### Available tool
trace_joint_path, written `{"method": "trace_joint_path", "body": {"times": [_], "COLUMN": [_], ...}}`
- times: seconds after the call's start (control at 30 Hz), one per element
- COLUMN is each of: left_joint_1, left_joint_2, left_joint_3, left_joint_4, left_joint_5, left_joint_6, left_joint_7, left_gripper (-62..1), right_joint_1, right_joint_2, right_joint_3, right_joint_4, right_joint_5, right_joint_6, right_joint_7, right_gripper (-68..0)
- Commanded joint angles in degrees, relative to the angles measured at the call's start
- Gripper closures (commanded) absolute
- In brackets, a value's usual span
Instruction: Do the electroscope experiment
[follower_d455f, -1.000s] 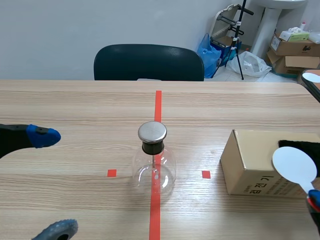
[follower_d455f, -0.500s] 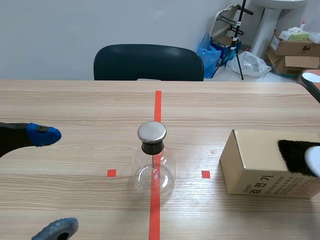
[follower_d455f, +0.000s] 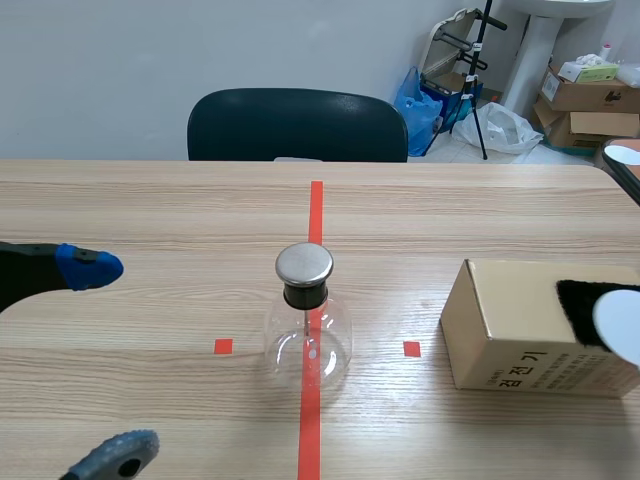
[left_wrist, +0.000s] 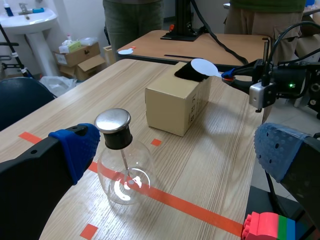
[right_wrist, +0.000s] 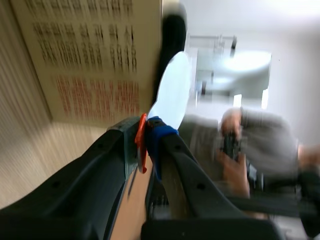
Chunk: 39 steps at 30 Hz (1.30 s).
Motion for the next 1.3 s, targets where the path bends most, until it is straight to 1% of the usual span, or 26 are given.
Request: {"method": "trace_joint_path", "body": {"times": [0.0,0.03,0.13,0.17,0.23,0.27,0.3,0.4,0.43,0.5,0.53,0.57,0.67,0.7,0.8,0.83,0.87,0.93,0.97,1.0,1.07,1.1,1.13,1.2,1.23,1.27], "left_joint_1": [0.00,0.00,0.00,0.00,0.00,0.00,0.00,0.00,0.00,0.00,0.00,0.00,0.00,0.00,0.02,0.02,0.02,0.00,0.00,0.02,0.02,0.02,0.02,0.02,0.02,0.02], "left_joint_2": [-0.02,-0.02,-0.02,-0.02,-0.02,-0.02,-0.02,-0.02,-0.02,-0.02,-0.02,-0.02,-0.02,-0.02,-0.02,-0.02,-0.02,-0.02,-0.02,-0.02,-0.02,-0.02,-0.02,-0.02,-0.02,-0.02], "left_joint_3": [0.42,0.42,0.42,0.42,0.44,0.44,0.44,0.44,0.44,0.44,0.44,0.44,0.44,0.44,0.44,0.44,0.44,0.44,0.44,0.44,0.44,0.44,0.44,0.44,0.44,0.44], "left_joint_4": [0.37,0.37,0.37,0.37,0.37,0.37,0.37,0.37,0.37,0.37,0.37,0.37,0.37,0.37,0.37,0.37,0.37,0.37,0.37,0.37,0.37,0.37,0.37,0.37,0.37,0.37], "left_joint_5": [-0.74,-0.74,-0.76,-0.76,-0.76,-0.79,-0.79,-0.79,-0.79,-0.79,-0.79,-0.81,-0.79,-0.79,-0.81,-0.81,-0.81,-0.83,-0.81,-0.81,-0.83,-0.83,-0.83,-0.87,-0.96,-0.96], "left_joint_6": [-0.07,-0.07,-0.07,-0.07,-0.07,-0.07,-0.07,-0.07,-0.07,-0.07,-0.07,-0.07,-0.07,-0.07,-0.07,-0.07,-0.07,-0.07,-0.07,-0.07,-0.07,-0.07,-0.07,-0.07,-0.07,-0.07], "left_joint_7": [-0.79,-0.76,-0.31,-0.20,-0.13,-0.13,-0.13,0.04,0.07,0.07,0.07,0.07,0.07,0.07,0.04,0.04,0.07,0.04,0.04,0.07,0.04,0.04,0.04,0.04,0.07,0.07], "left_gripper": [-62.3,-62.3,-62.3,-62.3,-62.3,-62.3,-62.3,-62.3,-62.3,-62.3,-62.3,-62.3,-62.3,-62.3,-62.3,-62.3,-62.3,-62.3,-62.3,-62.3,-62.3,-62.3,-62.3,-62.3,-62.3,-62.3], "right_joint_1": [0.70,0.68,0.35,0.39,0.72,0.85,0.81,0.31,0.35,0.70,0.72,0.63,0.02,0.04,0.55,0.52,0.39,0.09,0.04,0.04,0.24,0.37,0.35,0.00,-0.17,-0.28], "right_joint_2": [0.39,0.37,0.42,0.55,0.55,0.42,0.22,-0.04,-0.02,0.09,0.07,-0.11,-0.39,-0.26,-0.07,-0.26,-0.42,-0.52,-0.52,-0.35,-0.09,-0.20,-0.46,-0.57,-0.52,-0.44], "right_joint_3": [-0.37,-0.37,-0.28,-0.31,-0.33,-0.35,-0.35,-0.31,-0.31,-0.33,-0.33,-0.31,0.00,0.11,0.11,0.11,0.13,0.24,0.48,0.55,0.55,0.52,0.55,0.55,0.59,0.76], "right_joint_4": [0.37,0.37,0.37,0.37,0.37,0.37,0.37,0.37,0.37,0.37,0.37,0.37,0.37,0.37,0.39,0.39,0.39,0.37,0.37,0.37,0.52,0.55,0.55,0.55,0.52,0.55], "right_joint_5": [0.09,1.03,1.22,0.39,-0.37,-0.09,0.57,1.42,0.42,-0.33,0.13,1.07,1.05,-0.07,-0.50,0.15,0.98,0.70,-0.55,-1.62,-1.03,-0.22,0.24,0.35,-0.31,-1.11], "right_joint_6": [-2.47,-2.47,-2.47,-2.47,-2.47,-2.47,-2.47,-2.47,-2.47,-2.47,-2.47,-2.47,-2.47,-2.47,-2.47,-2.47,-2.47,-2.47,-2.47,-2.47,-2.47,-2.47,-2.47,-2.47,-2.47,-2.47], "right_joint_7": [3.65,2.03,-8.20,-7.19,1.40,3.56,2.43,-9.01,-8.24,0.83,3.39,2.34,-9.62,-8.81,6.49,7.34,4.44,-6.71,-8.37,-5.22,5.99,7.82,5.38,-4.66,-6.69,-4.52], "right_gripper": [-0.9,-0.9,-0.9,-0.9,-0.9,-0.9,-0.9,-0.9,-0.9,-0.9,-0.9,-0.9,-0.9,-0.9,-0.9,-0.9,-0.9,-0.9,-0.9,-0.9,-0.9,-0.9,-0.9,-0.9,-0.9,-0.9]}}
